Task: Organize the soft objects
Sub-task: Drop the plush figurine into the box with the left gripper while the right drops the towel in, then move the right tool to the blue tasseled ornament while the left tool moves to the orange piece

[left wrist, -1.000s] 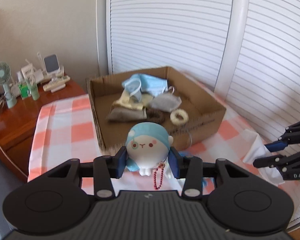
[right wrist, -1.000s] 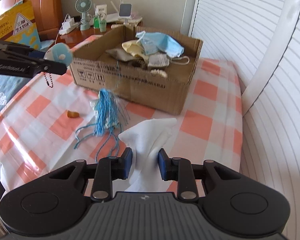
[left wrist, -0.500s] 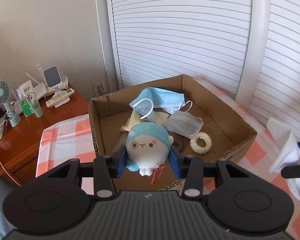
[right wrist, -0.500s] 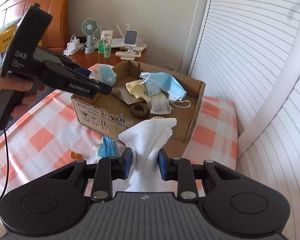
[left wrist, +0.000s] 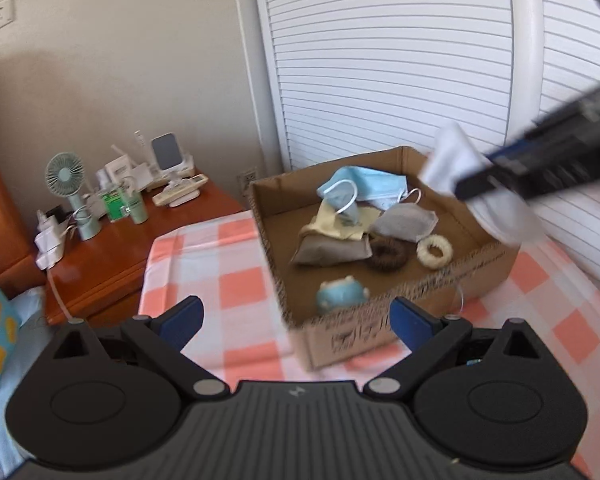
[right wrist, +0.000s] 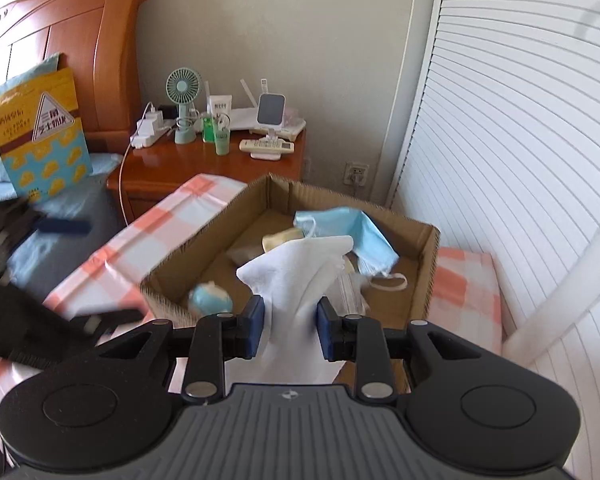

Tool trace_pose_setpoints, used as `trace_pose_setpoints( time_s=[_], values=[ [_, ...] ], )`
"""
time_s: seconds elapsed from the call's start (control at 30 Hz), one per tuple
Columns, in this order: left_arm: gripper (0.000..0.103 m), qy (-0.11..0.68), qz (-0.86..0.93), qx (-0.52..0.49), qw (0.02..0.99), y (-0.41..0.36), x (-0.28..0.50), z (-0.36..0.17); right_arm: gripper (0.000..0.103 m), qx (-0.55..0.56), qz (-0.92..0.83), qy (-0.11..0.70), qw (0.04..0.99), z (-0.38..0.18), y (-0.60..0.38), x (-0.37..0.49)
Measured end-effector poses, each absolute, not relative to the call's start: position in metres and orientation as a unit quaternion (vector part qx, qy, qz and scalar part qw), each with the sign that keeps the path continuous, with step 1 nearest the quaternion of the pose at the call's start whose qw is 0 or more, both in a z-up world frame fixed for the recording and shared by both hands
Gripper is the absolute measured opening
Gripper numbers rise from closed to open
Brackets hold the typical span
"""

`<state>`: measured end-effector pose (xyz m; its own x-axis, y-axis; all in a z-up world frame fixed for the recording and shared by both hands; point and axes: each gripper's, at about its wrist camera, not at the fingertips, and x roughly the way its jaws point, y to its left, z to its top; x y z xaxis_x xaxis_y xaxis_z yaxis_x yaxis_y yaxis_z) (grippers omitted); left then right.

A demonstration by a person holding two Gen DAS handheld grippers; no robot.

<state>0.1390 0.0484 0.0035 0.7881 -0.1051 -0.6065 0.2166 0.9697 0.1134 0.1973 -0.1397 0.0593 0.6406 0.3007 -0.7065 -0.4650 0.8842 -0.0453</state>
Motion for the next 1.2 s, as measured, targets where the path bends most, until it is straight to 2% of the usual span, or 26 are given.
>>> trace_pose_setpoints(
  time_s=[0.1,0.13,0.17,0.2,0.23,0.4,0.7,1.2],
  values=[
    [0.099,0.313,-0.068,0.085,0.944,0.056,0.121,0.002,0.034,-0.104,0.218,0.363,0.9,0.062,-0.12,0.224],
    [0.099,0.315,-0.064,0.082,0.943,0.058,0.118,0.0,0.042,-0.1,0.22,0.362,0.9,0.063,-0.113,0.232],
    [0.099,0.318,-0.059,0.077,0.943,0.061,0.116,-0.001,0.066,-0.094,0.22,0.358,0.902,0.063,-0.108,0.24],
    [0.099,0.32,-0.056,0.073,0.943,0.062,0.113,-0.003,0.077,-0.09,0.216,0.356,0.905,0.063,-0.103,0.247],
    [0.099,0.321,-0.055,0.069,0.943,0.064,0.111,-0.004,0.095,-0.087,0.209,0.355,0.907,0.061,-0.098,0.254],
    [0.099,0.329,-0.056,0.046,0.942,0.069,0.104,-0.012,0.096,-0.079,0.208,0.358,0.907,0.054,-0.095,0.251],
    [0.099,0.323,-0.062,0.043,0.943,0.066,0.095,-0.012,0.102,-0.088,0.197,0.361,0.907,0.036,-0.116,0.189],
    [0.101,0.346,-0.06,0.041,0.935,0.066,0.086,-0.026,0.1,-0.118,0.197,0.427,0.875,-0.051,-0.123,0.142]
  ],
)
